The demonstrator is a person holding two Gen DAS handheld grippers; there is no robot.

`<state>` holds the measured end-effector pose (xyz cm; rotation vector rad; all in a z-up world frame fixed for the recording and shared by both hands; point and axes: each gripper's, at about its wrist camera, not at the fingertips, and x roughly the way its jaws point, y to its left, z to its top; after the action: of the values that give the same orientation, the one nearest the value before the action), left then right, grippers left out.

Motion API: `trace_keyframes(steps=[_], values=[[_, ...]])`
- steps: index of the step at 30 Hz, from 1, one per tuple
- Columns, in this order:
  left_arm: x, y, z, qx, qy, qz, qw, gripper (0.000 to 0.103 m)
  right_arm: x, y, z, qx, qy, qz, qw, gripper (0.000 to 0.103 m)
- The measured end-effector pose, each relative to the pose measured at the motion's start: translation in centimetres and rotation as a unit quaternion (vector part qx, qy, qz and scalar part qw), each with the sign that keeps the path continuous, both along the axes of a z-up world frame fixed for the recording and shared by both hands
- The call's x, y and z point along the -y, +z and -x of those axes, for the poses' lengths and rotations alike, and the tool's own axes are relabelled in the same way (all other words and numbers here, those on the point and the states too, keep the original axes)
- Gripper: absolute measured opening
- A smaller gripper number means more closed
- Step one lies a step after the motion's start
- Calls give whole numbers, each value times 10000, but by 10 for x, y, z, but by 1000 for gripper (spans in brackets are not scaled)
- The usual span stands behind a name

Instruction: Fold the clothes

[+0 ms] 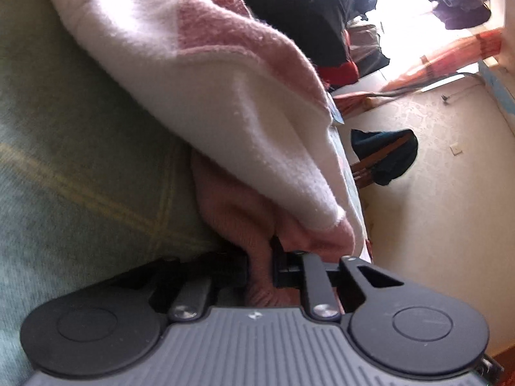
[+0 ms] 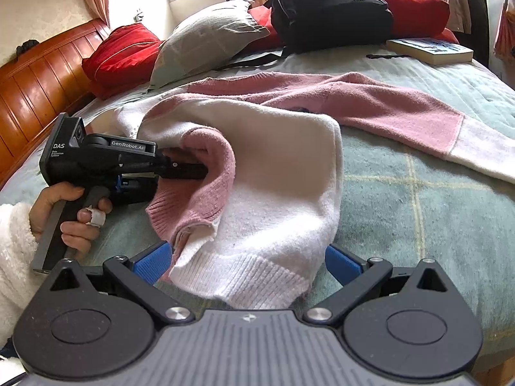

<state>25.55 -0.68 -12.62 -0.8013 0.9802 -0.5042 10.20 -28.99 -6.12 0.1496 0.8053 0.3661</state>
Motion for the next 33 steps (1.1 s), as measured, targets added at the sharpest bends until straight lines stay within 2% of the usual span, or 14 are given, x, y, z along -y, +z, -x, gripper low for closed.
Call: trace_keyframes(steps=[3, 5, 9, 12, 18, 20, 21, 23, 25, 26, 27, 29, 33], values=[[7, 12, 2, -71, 93, -210, 9997, 12, 2, 2, 4, 20, -41, -14, 10000, 103], [13, 29, 10, 138, 84, -534, 9984, 11, 2, 5, 6, 79, -39, -43, 10000, 103], [8, 65, 32, 586, 140, -752, 9953, 11, 3, 8, 6, 138, -8, -104, 9999, 103], [-5, 90, 46, 763, 186, -1000, 9919, 11, 1, 8, 7, 154, 25, -117, 9998, 103], [-55, 117, 100, 1025, 331, -1596, 9813, 8, -1, 9, 9, 184, 75, -170, 9997, 103], [-68, 122, 116, 1107, 382, -1664, 9791, 6, -1, 8, 10, 181, 82, -175, 9997, 103], [-73, 125, 123, 1136, 415, -1698, 9780, 0, -1, 8, 10, 173, 85, -185, 9996, 103], [-71, 131, 118, 1206, 381, -1712, 9771, 0, -1, 8, 10, 155, 91, -201, 9996, 103], [-75, 130, 119, 1190, 293, -1585, 9797, 1, -2, 7, 10, 140, 98, -209, 9996, 103], [-76, 127, 118, 1133, 311, -1553, 9809, 10, -3, 7, 10, 132, 105, -201, 9997, 103], [-77, 124, 116, 1070, 319, -1531, 9819, 28, -4, 7, 10, 125, 112, -192, 9997, 103], [-79, 111, 111, 895, 347, -1419, 9852, 45, -5, 8, 13, 144, 118, -151, 9997, 103], [-79, 70, 89, 310, 463, -1079, 9926, 45, -1, 10, 16, 161, 53, -110, 9998, 103]])
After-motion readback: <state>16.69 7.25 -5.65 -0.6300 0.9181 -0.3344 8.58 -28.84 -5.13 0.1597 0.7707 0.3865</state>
